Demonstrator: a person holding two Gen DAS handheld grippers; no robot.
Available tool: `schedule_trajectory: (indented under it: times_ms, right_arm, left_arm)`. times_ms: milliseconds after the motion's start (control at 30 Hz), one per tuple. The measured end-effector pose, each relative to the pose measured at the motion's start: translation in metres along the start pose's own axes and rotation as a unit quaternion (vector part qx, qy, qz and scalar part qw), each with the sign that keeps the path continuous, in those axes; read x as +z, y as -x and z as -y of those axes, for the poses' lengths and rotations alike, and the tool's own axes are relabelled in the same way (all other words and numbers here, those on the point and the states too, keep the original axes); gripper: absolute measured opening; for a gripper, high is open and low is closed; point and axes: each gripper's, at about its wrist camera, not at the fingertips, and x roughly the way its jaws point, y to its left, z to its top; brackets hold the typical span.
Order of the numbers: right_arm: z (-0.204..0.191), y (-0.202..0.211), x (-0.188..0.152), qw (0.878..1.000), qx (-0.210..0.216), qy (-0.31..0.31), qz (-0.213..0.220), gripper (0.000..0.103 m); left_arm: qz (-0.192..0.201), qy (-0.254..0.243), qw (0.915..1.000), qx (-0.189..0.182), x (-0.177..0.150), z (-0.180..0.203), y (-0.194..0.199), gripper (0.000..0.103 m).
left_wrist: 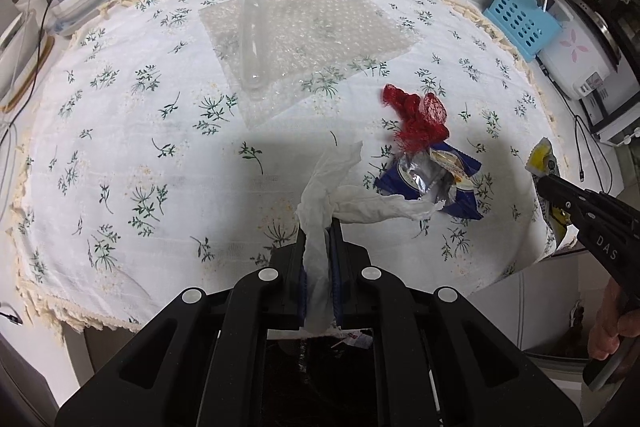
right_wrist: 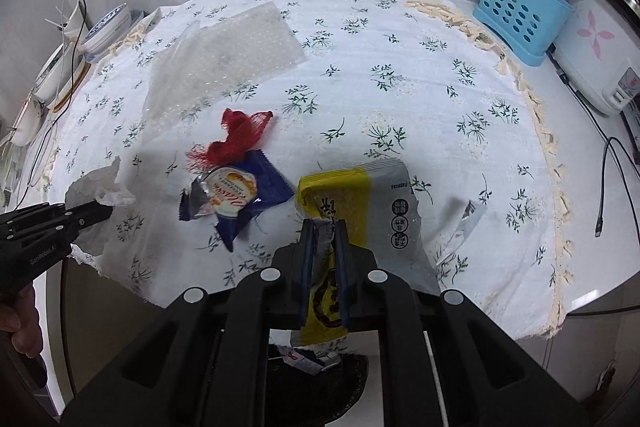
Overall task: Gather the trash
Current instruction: 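Lift the tissue and yellow bag and carry both over the black bin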
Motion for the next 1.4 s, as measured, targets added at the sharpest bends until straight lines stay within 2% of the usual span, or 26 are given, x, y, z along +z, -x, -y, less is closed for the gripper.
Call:
schedule_trajectory:
  times_ms: [600,1400]
  right_arm:
    - [-0.017,0.04,-0.051,1.0,0.026,-0.005,0.012,0.01]
    - [-0.02,0.048,-0.137,0.999,0.035,0.011,-0.016,0.01]
  left_arm:
    - [0.006,0.012,0.9999,-0.001,-0.046,0.006,0.025,0.008]
    - [-0.017,0.033,0.9993,0.002,-0.134,0.021,0.022,0.008]
